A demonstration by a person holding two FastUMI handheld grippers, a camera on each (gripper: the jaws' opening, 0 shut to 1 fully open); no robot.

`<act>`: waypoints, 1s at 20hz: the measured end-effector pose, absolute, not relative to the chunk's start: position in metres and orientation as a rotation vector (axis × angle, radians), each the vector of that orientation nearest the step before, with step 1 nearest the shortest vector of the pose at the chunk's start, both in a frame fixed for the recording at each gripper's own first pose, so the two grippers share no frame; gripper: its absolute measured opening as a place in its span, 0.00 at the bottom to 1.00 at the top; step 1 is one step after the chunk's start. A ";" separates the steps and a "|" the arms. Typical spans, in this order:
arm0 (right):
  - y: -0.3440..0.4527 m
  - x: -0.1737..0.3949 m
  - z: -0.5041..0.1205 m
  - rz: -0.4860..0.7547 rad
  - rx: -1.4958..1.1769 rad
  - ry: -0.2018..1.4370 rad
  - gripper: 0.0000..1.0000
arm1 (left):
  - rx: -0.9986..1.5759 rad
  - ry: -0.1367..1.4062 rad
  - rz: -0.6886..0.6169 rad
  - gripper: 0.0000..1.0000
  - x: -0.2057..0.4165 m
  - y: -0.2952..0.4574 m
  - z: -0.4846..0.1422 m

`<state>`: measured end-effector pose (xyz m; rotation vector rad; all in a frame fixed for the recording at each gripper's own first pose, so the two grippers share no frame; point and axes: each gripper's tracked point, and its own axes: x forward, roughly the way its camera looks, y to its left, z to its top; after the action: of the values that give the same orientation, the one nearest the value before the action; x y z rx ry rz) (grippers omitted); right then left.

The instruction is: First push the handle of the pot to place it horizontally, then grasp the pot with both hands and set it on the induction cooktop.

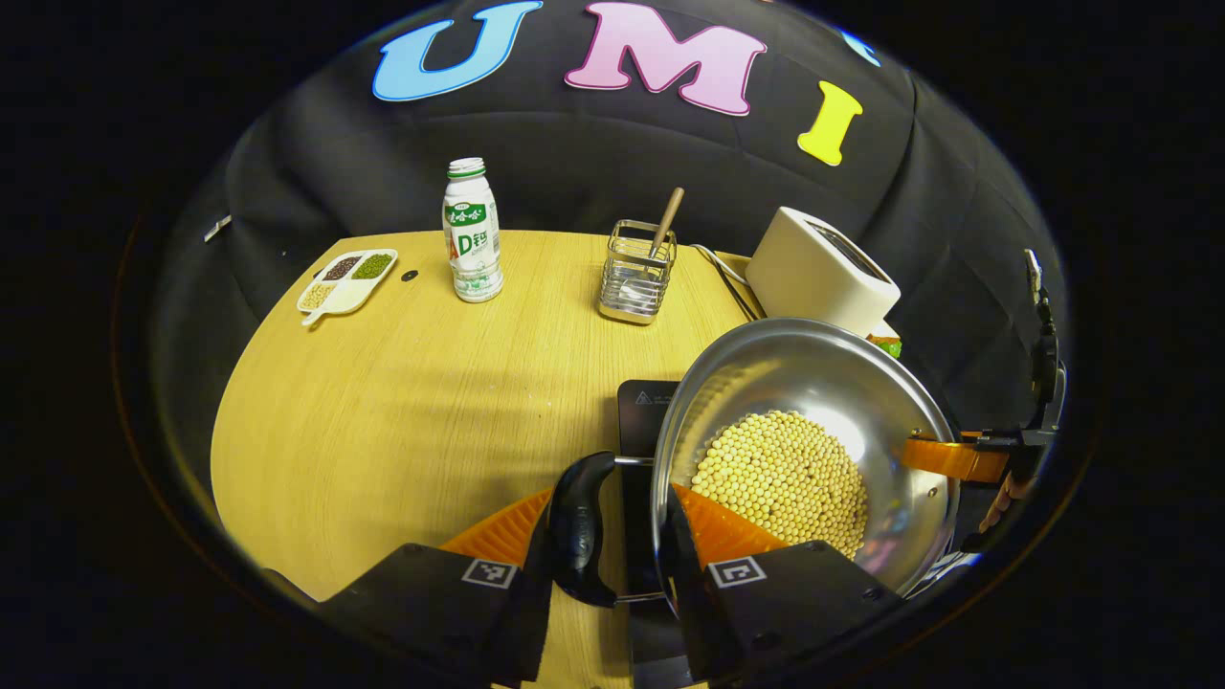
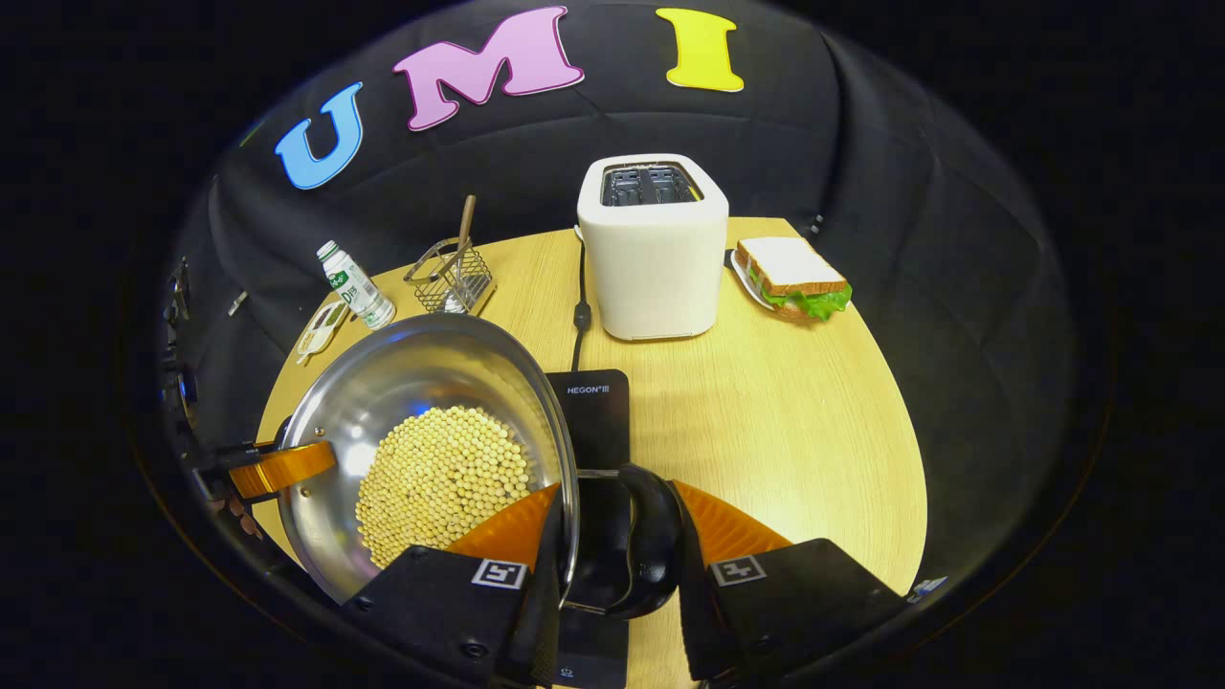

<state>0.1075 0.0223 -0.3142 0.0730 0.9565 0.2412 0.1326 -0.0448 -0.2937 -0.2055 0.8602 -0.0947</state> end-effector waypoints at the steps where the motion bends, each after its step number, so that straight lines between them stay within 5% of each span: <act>1: 0.021 0.108 -0.316 0.243 0.071 0.958 0.54 | -0.207 0.862 -0.092 0.58 0.133 -0.045 -0.296; 20: 0.021 0.113 -0.323 0.260 0.114 0.935 0.55 | -0.201 0.856 -0.078 0.59 0.134 -0.047 -0.303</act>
<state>0.1133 0.0210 -0.3230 0.1142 0.9354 0.2604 0.1340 -0.0468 -0.3032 -0.2007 0.8557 -0.0781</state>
